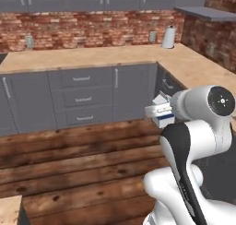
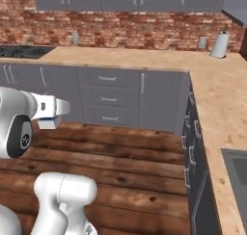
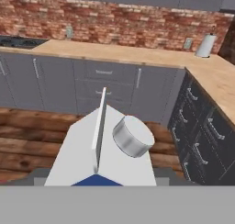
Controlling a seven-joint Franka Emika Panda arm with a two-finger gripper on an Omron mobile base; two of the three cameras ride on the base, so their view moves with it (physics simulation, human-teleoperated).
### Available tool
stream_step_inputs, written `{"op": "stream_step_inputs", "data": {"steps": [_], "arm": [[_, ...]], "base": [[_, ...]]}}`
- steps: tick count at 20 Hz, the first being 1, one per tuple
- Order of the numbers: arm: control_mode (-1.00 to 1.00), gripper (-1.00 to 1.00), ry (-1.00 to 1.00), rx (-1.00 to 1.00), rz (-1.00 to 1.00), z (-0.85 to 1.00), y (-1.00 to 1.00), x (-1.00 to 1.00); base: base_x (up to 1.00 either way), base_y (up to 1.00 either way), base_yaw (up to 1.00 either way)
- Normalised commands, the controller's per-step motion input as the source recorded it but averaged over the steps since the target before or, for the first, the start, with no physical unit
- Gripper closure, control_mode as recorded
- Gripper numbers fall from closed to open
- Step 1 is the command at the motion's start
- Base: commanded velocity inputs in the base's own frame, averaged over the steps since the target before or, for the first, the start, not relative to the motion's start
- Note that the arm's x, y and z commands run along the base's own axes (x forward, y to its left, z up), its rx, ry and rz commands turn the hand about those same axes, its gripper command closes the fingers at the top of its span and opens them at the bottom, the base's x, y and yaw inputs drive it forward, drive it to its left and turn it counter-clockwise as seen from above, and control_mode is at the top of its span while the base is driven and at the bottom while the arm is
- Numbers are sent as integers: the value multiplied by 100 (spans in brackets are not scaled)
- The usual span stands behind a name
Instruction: Take out the milk from the fridge and place it on the tray on the counter. Then take the sugar cube near the tray and place it in the tray.
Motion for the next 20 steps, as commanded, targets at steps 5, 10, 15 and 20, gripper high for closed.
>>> {"op": "stream_step_inputs", "data": {"steps": [5,10,15,20], "arm": [[100,100,0,0,0,0,0,0],[100,100,0,0,0,0,0,0],[100,100,0,0,0,0,0,0],[100,100,0,0,0,0,0,0]], "base": [[100,66,2],[100,100,0],[100,72,0],[100,40,0]]}}
